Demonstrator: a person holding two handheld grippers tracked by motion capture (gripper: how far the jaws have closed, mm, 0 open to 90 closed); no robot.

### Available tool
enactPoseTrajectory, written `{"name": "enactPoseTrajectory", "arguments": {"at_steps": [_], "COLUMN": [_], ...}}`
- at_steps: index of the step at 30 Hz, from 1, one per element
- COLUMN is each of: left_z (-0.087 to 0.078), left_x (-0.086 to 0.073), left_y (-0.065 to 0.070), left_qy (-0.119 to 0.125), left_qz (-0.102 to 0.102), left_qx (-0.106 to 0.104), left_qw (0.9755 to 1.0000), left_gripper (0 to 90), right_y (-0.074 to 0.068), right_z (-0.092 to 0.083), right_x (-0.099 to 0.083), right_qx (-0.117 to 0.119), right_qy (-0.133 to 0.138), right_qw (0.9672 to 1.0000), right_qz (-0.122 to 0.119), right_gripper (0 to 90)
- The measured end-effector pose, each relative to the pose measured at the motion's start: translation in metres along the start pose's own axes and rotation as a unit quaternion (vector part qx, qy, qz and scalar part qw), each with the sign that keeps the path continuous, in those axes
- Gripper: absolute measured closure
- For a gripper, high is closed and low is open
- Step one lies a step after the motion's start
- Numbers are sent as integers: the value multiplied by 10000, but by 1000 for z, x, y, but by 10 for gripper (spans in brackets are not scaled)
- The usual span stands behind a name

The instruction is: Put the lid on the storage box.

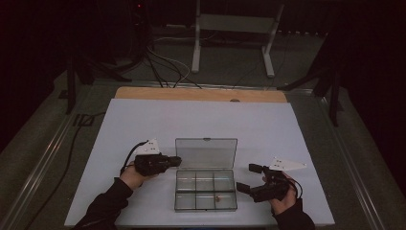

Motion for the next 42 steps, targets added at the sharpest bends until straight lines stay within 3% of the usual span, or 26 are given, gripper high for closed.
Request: {"name": "enactPoseTrajectory", "arguments": {"at_steps": [7,13,16,18,22,28,30,39,42], "left_z": [-1,-2,-3,-3,-4,-4,-5,-5,-6], "left_x": [-1,-2,-3,-3,-4,-6,-6,-7,-7], "left_y": [4,6,9,10,12,15,17,21,23], "left_qy": [47,87,98,110,134,168,173,151,117], "left_qz": [295,495,653,758,946,1254,1348,1706,1812], "left_qx": [60,123,144,154,174,243,277,380,425], "left_qw": [9995,9987,9977,9969,9953,9917,9903,9845,9825], "left_gripper": [867,868,870,870,873,874,874,876,876], "right_y": [-1,0,-1,-1,0,-2,-1,1,1], "right_z": [1,3,4,5,8,13,12,9,8], "right_x": [1,0,0,1,-1,1,1,3,4], "right_qx": [111,229,214,202,286,151,65,-94,-84], "right_qy": [-80,-31,-26,-197,-374,-431,-392,-431,-433], "right_qw": [9999,9997,9997,9995,9989,9989,9990,9986,9986], "right_qz": [-95,-37,-109,-118,63,129,180,291,285], "right_gripper": [0,0,0,0,0,4,126,361,491]}}
Point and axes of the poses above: each handheld gripper's, and its own axes: z roughly forward along the jaws, x roughly out of its top, y roughly to its right, the point moved 2 cm from there along z, roughly forward along the jaws, and after that the axes turned 2 degrees about -z, right-handed, at the moved point
